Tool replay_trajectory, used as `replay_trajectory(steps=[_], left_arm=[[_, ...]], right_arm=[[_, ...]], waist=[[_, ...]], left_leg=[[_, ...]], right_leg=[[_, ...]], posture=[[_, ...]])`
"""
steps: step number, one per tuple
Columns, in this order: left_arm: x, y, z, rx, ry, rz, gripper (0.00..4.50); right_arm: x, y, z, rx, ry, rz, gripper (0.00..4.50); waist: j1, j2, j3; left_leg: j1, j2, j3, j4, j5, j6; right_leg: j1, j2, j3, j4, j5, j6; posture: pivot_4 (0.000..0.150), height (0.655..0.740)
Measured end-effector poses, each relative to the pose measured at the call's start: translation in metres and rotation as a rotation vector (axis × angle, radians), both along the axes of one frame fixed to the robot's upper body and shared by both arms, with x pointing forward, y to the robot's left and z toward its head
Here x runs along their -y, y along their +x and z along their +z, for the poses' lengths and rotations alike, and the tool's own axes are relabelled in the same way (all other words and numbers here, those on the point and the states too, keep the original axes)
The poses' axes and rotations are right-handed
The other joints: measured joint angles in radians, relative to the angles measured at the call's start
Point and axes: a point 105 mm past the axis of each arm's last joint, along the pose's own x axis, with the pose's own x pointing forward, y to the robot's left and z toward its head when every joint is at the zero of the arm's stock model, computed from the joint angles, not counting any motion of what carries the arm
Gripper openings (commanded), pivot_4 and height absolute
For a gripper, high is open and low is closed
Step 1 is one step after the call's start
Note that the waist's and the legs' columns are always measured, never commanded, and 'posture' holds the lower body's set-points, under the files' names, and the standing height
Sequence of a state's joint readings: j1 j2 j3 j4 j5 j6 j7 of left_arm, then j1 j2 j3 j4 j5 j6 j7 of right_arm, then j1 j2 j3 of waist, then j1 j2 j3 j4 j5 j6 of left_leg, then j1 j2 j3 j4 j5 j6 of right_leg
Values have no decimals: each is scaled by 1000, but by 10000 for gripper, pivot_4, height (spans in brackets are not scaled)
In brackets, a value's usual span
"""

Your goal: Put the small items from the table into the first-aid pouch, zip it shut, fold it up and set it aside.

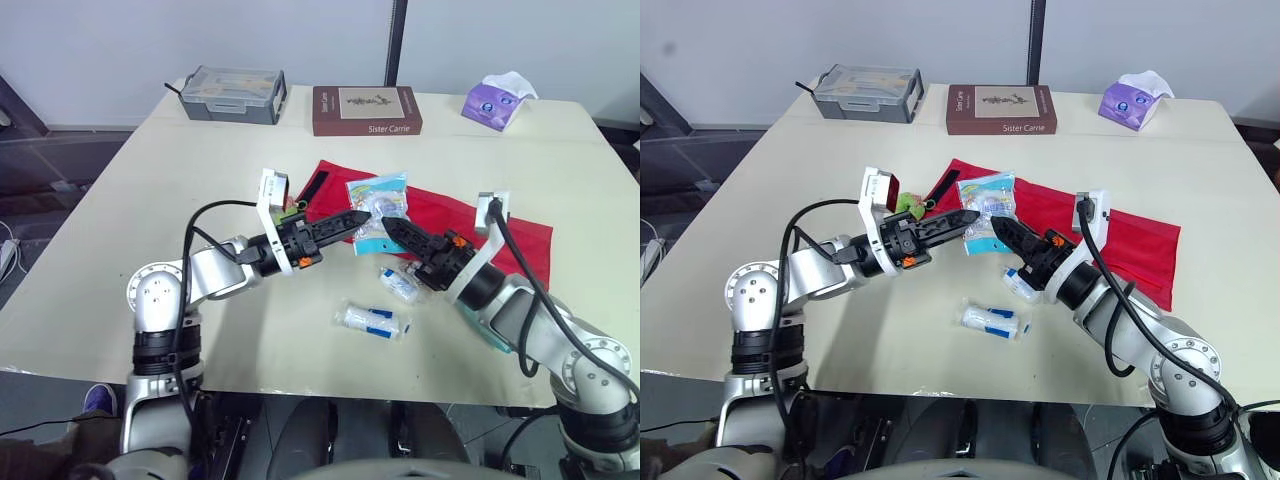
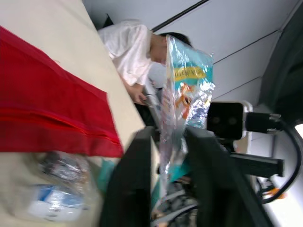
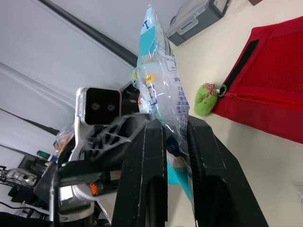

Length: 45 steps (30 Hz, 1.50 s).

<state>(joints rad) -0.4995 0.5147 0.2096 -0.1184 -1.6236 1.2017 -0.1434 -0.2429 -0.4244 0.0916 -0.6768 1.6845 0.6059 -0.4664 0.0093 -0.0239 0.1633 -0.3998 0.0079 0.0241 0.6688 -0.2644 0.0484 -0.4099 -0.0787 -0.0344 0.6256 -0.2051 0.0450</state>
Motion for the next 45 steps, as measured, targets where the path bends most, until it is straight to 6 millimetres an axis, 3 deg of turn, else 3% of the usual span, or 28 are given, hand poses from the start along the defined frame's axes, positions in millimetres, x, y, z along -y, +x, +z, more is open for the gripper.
replay_trajectory(steps=[4, 7, 10, 15, 20, 24, 28, 30, 34, 39, 43, 44, 45], left_arm=[[-35, 19, -1, 137, 188, 78, 45000], [-65, 45, 7, 302, 359, 164, 45000], [-77, 74, 7, 539, 622, 177, 45000], [-75, 106, -21, 693, 983, 62, 45000], [-52, 128, -34, 852, 1149, -77, 45000], [-42, 136, -36, 910, 1210, -129, 45000], [-36, 141, -42, 915, 1234, -154, 45000], [-33, 142, -47, 914, 1243, -161, 45000], [-21, 145, -50, 921, 1230, -149, 45000], [-5, 149, -49, 953, 1226, -120, 45000], [-5, 151, -52, 950, 1243, -99, 45000], [-5, 152, -52, 957, 1252, -94, 40137], [-5, 153, -52, 962, 1263, -89, 38062]], right_arm=[[14, -2, -5, -8, -37, -38, 155], [27, -4, -13, -26, -78, -73, 154], [37, -11, -15, -18, -110, -87, 153], [47, -19, -12, -1, -142, -103, 153], [55, -32, -9, 10, -167, -128, 152], [74, -55, -19, -34, -226, -169, 152], [131, -81, -29, -105, -344, -314, 151], [154, -95, -24, -93, -404, -325, 151], [184, -104, -13, -60, -453, -333, 150], [204, -98, -7, -27, -489, -336, 150], [203, -90, 1, 25, -500, -313, 150], [202, -87, 3, 37, -504, -301, 150], [200, -85, 4, 45, -506, -290, 150]], waist=[[3, 0, 0], [8, 1, 1], [8, 1, 0], [7, 0, 0], [9, 0, 0], [18, -1, -1], [27, -4, -1], [26, -5, -1], [28, -5, -1], [28, -5, -1], [28, -5, -1], [29, -5, -1], [29, -5, -1]], left_leg=[[0, 1, 0, -1, 0, 0], [-1, 2, 0, 0, 0, 0], [-2, 2, 2, -1, -1, 1], [-8, 2, 1, 0, -2, 3], [-15, 2, -2, 1, -2, 4], [-15, 1, -3, 1, -4, 6], [-14, 1, -2, 2, -5, 9], [-14, 3, -1, 3, -5, 9], [-15, 6, -1, 8, -5, 9], [-15, 7, -1, 8, -5, 9], [-15, 7, -1, 6, -5, 8], [-15, 7, -1, 6, -5, 8], [-15, 7, -1, 6, -5, 8]], right_leg=[[-1, 2, 1, 0, 0, 0], [-2, 2, 3, -1, -1, -1], [-1, 1, 6, -3, -1, -1], [-5, 0, 5, -6, 0, -1], [-9, 1, 1, -8, 2, 4], [-7, 1, 1, -8, 2, 5], [-5, 1, 2, -11, 2, 7], [-3, 3, 3, -16, 5, 11], [-2, 3, 3, -17, 4, 12], [-3, 3, 3, -17, 6, 8], [-3, 5, 4, -17, 8, 11], [-3, 6, 4, -17, 8, 11], [-3, 6, 3, -17, 8, 11]], posture=[[1500, 7400], [1500, 7400], [1500, 7400], [1500, 7400], [1500, 7400], [1500, 7400], [1500, 7400], [1500, 7400], [1500, 7400], [1500, 7400], [1500, 7400], [1500, 7400], [1500, 7400]])
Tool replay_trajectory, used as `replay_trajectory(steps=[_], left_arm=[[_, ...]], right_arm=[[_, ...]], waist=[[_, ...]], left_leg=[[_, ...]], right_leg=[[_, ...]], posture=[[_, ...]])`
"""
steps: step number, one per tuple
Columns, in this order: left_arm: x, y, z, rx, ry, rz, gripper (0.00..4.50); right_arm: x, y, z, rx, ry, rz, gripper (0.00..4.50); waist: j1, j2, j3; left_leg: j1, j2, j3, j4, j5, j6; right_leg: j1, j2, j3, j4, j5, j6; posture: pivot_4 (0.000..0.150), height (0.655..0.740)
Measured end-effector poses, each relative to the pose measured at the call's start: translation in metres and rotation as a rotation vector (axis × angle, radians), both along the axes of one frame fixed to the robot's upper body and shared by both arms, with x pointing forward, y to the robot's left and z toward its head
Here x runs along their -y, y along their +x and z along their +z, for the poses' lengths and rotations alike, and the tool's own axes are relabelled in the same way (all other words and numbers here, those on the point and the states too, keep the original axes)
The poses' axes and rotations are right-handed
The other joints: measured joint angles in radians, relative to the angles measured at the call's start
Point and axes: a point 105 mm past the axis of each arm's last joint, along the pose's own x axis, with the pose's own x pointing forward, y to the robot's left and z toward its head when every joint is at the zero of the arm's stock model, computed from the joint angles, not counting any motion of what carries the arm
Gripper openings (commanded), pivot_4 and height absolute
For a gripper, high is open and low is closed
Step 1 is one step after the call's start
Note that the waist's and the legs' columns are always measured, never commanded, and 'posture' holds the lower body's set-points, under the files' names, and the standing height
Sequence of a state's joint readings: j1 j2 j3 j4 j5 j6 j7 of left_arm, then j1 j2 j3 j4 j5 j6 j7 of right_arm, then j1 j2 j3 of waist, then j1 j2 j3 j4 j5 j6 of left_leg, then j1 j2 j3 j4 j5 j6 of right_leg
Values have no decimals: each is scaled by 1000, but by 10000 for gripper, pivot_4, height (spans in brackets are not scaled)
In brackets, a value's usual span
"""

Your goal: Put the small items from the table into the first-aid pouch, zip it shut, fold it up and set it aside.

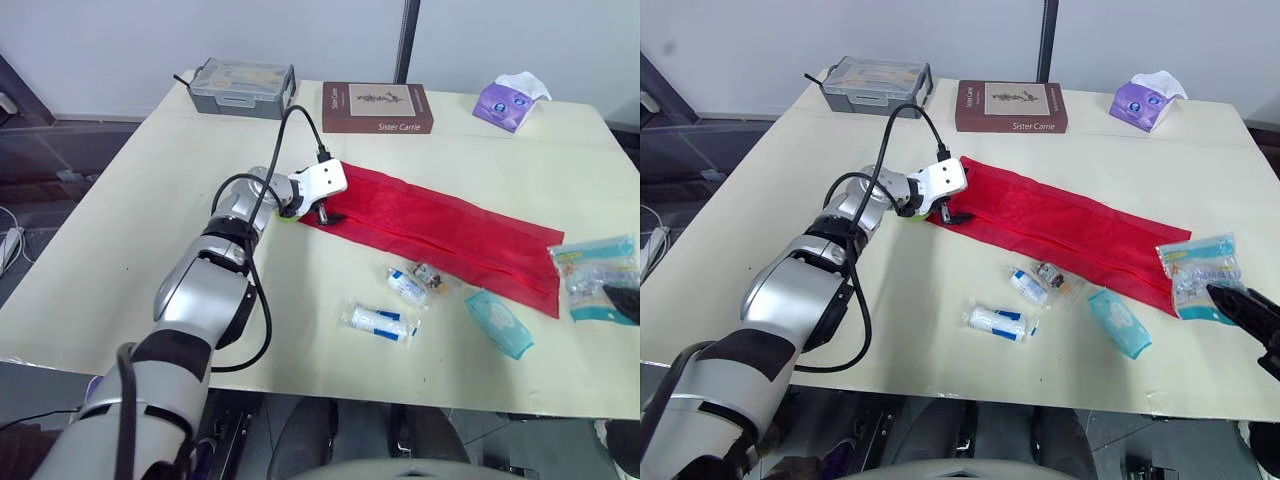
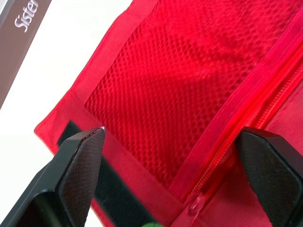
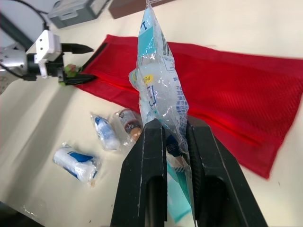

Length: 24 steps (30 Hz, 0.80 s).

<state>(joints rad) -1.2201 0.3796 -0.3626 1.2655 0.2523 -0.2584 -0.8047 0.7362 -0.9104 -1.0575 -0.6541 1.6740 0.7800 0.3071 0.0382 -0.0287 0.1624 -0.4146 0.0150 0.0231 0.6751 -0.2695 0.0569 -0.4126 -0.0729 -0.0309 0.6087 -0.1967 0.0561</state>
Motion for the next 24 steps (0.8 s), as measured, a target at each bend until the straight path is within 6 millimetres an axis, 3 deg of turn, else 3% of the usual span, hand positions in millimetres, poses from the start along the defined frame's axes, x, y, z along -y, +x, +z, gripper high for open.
replay_trajectory(steps=[8, 12, 19, 24], left_arm=[[8, -4, -10, -39, 25, -34, 1487], [6, -9, -10, -105, -18, -54, 0], [-4, -20, -17, -202, -84, -72, 0], [-11, -27, -21, -259, -136, -65, 0]], right_arm=[[-10, 16, 6, 1, -6, 100, 150], [-18, 18, 9, 4, -6, 169, 150], [-51, 26, 15, 9, 4, 386, 149], [-55, 36, 17, 22, 12, 425, 149]], waist=[[1, 0, 0], [0, 0, 0], [-2, 0, 0], [-2, 0, 0]], left_leg=[[0, -1, 0, 1, 0, 0], [0, -1, 0, 1, 0, 0], [0, 0, 0, 4, 0, 0], [0, -1, 0, 6, 0, 0]], right_leg=[[0, 0, 1, 0, 0, 0], [0, 1, 1, 1, 0, 0], [1, 1, 1, 3, 1, 0], [1, 1, 2, 3, 1, 0]], posture=[[1500, 7400], [1500, 7400], [1500, 7400], [1500, 7400]])
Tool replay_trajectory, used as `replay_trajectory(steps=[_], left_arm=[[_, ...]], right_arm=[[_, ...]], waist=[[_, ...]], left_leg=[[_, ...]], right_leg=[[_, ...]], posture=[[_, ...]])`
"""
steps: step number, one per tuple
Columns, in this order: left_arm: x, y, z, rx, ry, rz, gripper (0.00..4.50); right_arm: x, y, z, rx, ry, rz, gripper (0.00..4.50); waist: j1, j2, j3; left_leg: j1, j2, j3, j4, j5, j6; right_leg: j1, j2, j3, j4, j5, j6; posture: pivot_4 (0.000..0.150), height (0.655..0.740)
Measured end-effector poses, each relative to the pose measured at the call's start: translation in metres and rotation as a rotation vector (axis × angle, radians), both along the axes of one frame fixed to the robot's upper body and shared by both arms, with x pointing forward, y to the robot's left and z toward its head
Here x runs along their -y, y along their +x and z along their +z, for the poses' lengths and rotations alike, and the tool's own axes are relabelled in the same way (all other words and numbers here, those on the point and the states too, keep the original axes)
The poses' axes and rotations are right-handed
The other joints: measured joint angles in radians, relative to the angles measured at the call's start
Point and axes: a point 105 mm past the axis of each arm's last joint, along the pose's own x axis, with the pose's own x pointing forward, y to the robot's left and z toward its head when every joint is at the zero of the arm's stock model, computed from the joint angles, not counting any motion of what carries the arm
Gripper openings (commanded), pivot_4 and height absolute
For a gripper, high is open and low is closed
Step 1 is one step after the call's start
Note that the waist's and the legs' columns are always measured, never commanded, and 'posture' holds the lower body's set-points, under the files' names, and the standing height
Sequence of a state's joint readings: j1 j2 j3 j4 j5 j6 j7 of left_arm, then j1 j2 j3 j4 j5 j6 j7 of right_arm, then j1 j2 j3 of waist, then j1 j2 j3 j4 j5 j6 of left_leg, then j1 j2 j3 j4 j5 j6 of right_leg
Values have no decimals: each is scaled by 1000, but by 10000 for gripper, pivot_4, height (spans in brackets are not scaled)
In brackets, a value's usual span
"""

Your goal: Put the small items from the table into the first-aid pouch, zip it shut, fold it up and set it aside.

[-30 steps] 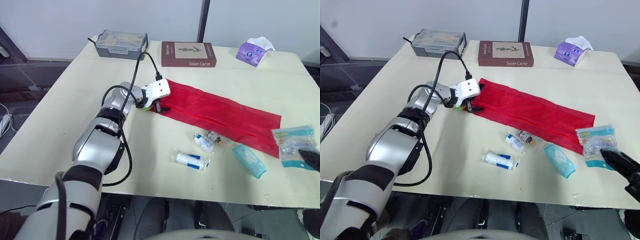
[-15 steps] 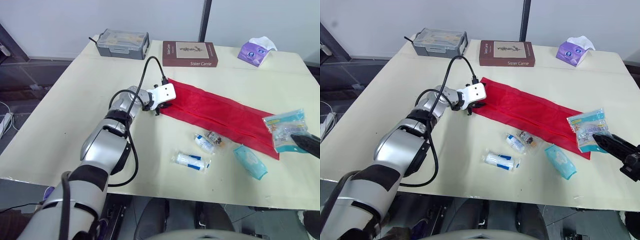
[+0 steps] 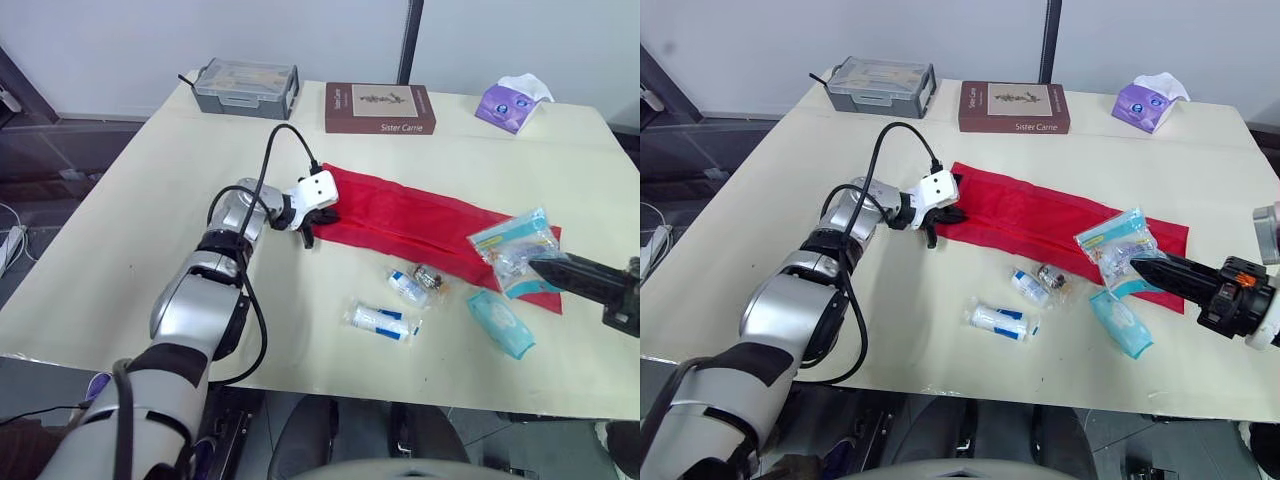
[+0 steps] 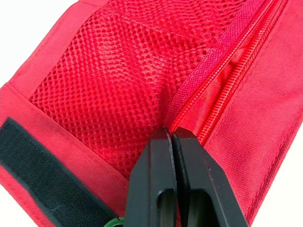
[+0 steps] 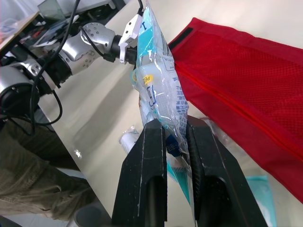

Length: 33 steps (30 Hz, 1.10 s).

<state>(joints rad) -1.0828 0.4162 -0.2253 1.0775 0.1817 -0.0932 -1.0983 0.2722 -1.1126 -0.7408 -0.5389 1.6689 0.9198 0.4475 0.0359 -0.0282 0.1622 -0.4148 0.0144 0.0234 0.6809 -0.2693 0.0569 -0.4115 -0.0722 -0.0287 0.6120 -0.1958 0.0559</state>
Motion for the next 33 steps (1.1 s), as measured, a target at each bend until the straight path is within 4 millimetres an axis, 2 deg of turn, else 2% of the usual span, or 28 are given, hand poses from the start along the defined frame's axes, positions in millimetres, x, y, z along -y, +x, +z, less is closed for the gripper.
replay_trajectory(steps=[7, 9, 12, 16, 18, 19, 21, 23, 27, 33], left_arm=[[-14, -17, -2, -98, -51, 35, 0], [-23, -41, -6, -196, -111, 100, 0], [-24, -55, -2, -239, -145, 141, 0], [-9, -76, 9, -309, -230, 159, 0], [-8, -81, 14, -331, -261, 184, 0], [-8, -82, 14, -333, -262, 186, 0], [-6, -86, 15, -359, -293, 201, 0], [3, -90, 17, -373, -323, 176, 0], [1, -90, 19, -353, -319, 187, 0], [5, -89, 15, -331, -305, 185, 0]], right_arm=[[-4, 4, 4, 15, 7, 26, 149], [-20, 6, -1, -8, 12, 61, 149], [-35, 12, -5, -20, 28, 61, 149], [-75, 21, -30, -143, 100, 76, 149], [-94, 26, -41, -214, 121, 77, 149], [-95, 26, -42, -215, 120, 75, 148], [-119, 43, -54, -293, 163, 46, 148], [-133, 53, -66, -359, 162, 25, 148], [-146, 70, -71, -411, 162, -22, 148], [-155, 75, -86, -498, 127, -69, 148]], waist=[[-10, 0, 0], [-21, 1, 0], [-30, 1, -1], [-26, 2, 0], [-22, 1, 0], [-22, 1, 0], [-28, 0, -1], [-24, 3, 0], [-24, 3, 0], [-24, 3, 0]], left_leg=[[1, 0, -1, 2, 0, 0], [2, 1, -1, 4, 0, -1], [3, 2, 0, 4, 0, -1], [2, 2, -1, 4, 1, -2], [2, 1, -1, 4, 1, -2], [2, 1, -1, 4, 1, -2], [3, 1, 0, 5, 1, -2], [2, 0, 0, 5, 2, -3], [2, 0, 0, 4, 2, -3], [2, 0, 0, 4, 2, -2]], right_leg=[[0, 0, 0, 7, 0, -1], [0, 0, 1, 10, 0, -1], [0, 1, 3, 10, -1, -1], [-2, 1, 2, 11, -1, -2], [-2, 1, 2, 12, -1, -2], [-2, 1, 2, 12, -1, -2], [-2, 2, 3, 12, -1, -2], [-3, 2, 4, 14, -1, -2], [-3, 2, 4, 13, -1, -2], [-3, 2, 4, 13, -1, -2]], posture=[[1500, 7400], [1500, 7400], [1500, 7400], [1500, 7400], [1500, 7400], [1500, 7400], [1500, 7400], [1500, 7400], [1500, 7400], [1500, 7400]])
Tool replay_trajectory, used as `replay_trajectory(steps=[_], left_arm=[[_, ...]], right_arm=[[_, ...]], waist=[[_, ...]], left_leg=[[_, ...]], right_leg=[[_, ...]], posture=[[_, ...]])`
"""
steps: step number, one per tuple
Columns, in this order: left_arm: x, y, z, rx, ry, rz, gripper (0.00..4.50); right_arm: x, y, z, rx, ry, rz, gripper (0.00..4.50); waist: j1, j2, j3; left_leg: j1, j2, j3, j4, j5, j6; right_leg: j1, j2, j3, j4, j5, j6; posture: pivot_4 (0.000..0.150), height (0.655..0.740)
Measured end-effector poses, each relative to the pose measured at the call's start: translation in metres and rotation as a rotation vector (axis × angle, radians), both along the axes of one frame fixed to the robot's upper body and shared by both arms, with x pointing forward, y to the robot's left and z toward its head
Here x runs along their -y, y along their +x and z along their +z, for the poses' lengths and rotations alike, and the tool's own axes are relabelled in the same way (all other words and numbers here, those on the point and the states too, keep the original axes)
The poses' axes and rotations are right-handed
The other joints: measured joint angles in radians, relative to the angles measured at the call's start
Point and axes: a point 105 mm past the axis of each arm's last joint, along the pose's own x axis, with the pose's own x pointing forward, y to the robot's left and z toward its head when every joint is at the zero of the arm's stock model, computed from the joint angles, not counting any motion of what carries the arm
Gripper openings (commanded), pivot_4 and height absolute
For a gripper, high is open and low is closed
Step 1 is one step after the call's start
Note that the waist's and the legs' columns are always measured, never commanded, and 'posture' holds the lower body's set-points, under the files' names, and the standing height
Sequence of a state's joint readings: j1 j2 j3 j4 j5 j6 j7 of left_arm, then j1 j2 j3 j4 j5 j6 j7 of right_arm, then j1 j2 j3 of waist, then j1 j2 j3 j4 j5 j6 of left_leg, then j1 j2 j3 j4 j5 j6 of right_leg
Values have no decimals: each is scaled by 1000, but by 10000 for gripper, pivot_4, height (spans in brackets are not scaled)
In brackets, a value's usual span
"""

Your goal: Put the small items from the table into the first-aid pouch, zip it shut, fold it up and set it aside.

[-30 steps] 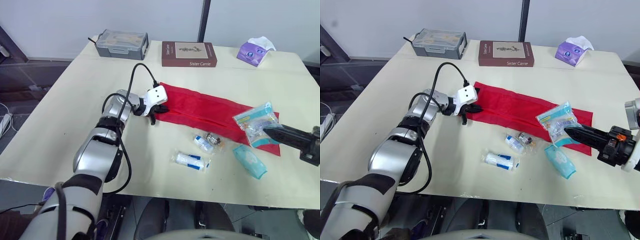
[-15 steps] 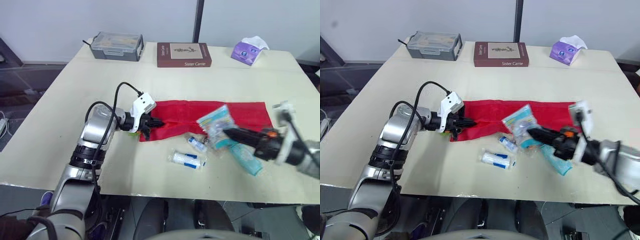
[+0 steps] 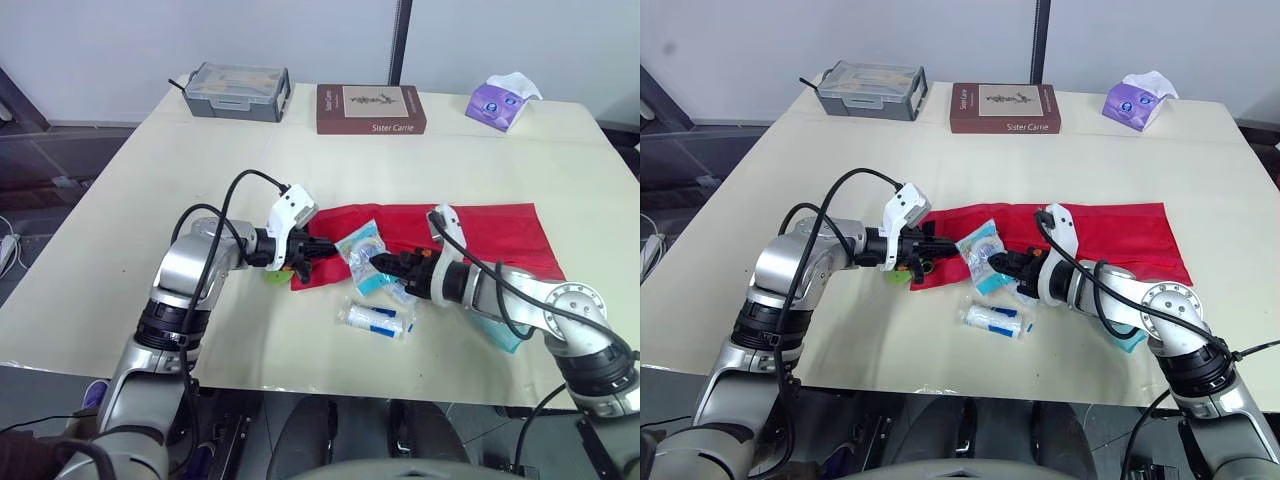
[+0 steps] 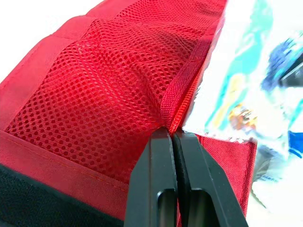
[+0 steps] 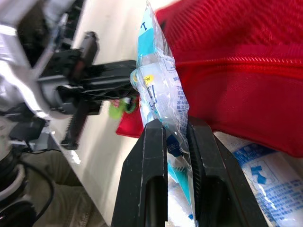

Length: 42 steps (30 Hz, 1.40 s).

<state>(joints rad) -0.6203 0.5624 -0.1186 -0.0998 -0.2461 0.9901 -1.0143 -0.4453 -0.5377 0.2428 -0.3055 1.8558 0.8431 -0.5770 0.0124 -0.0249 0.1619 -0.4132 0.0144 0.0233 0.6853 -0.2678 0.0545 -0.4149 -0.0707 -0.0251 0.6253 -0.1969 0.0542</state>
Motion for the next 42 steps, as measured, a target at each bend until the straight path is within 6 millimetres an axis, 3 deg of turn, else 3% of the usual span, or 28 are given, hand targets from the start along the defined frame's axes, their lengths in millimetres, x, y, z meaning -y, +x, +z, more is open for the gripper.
replay_trajectory(steps=[3, 12, 14, 19, 27, 41, 42], left_arm=[[3, 0, 1, 3, -21, -2, 0], [4, -2, -1, -3, -36, 8, 0], [3, -5, -3, 4, -32, 16, 0], [-2, -6, -7, 5, -19, 27, 0], [2, -8, -5, 15, -45, -2, 0], [-6, -13, -8, 15, -33, -21, 0], [-7, -12, -9, 19, -32, -22, 0]], right_arm=[[-7, -4, -11, -54, -34, 16, 147], [-14, 4, -17, -138, -33, -17, 147], [-27, 15, -16, -197, 12, -40, 147], [-36, 17, -22, -261, 39, -49, 146], [-36, 19, -23, -280, 32, -60, 145], [-50, 42, -18, -297, 144, -147, 142], [-51, 43, -19, -286, 144, -143, 5142]], waist=[[-3, 0, 0], [-6, 0, 0], [-10, 1, 0], [-26, 1, 0], [-26, 1, 0], [-28, 2, 0], [-28, 2, 0]], left_leg=[[0, 0, 0, 0, 0, 0], [0, 0, 0, -1, 0, 0], [0, 0, 0, -1, 0, 0], [0, 0, 0, -1, 0, 0], [0, 0, 0, -1, 0, 0], [0, 0, 1, -2, 0, 0], [0, 0, 1, -2, 0, 0]], right_leg=[[0, 0, 0, 0, 0, 0], [0, 0, 0, 0, 0, 0], [0, 0, 0, 0, 0, 0], [0, 0, 0, 1, 0, 0], [-1, 0, 0, 1, 0, 0], [-2, 1, 1, 1, 0, 0], [-2, 1, 1, 1, 0, 0]], posture=[[1500, 7400], [1500, 7400], [1500, 7400], [1500, 7400], [1500, 7400], [1500, 7400], [1500, 7400]])
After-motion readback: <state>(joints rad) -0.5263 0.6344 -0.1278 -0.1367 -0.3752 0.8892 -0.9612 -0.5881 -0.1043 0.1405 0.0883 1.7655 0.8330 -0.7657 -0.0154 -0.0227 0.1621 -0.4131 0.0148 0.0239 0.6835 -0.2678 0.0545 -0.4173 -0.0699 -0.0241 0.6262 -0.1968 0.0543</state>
